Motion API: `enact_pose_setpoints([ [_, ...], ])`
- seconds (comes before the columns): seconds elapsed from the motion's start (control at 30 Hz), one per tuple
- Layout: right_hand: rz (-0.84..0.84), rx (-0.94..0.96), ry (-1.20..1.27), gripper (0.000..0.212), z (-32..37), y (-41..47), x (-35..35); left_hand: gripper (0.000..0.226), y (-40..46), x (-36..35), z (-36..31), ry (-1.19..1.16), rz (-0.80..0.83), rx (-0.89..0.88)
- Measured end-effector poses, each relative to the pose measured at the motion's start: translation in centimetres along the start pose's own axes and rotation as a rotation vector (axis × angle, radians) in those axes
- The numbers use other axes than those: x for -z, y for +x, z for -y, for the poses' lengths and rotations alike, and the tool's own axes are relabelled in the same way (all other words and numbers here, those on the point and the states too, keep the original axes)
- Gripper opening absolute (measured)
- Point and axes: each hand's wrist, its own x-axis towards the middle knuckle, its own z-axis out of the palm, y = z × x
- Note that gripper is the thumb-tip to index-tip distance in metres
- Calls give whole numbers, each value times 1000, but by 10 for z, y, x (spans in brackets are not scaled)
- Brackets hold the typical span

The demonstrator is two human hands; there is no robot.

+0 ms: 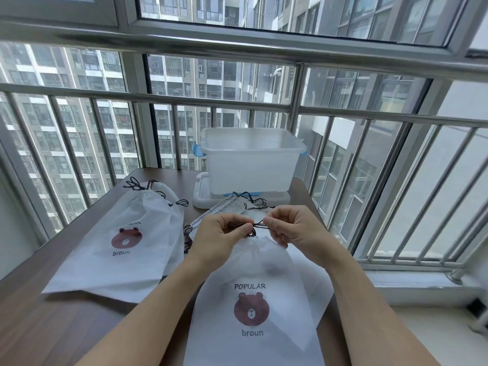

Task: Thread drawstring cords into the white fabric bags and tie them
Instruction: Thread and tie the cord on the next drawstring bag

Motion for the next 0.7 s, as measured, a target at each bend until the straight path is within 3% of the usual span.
enact_pose_setpoints([
  [0.17,70,-41,178,5,3,0,-9,8,0,0,0,-5,-10,-4],
  [0.47,90,-19,9,10,0,-1,-14,8,-3,1,-4,-108,-22,76],
  [0.57,92,-6,-5,25,0,-1,-13,10,-4,3,-5,-159,-16,110],
  [0.7,23,-1,26,14,-1,0,-18,10,-3,4,-5,-159,-8,136],
])
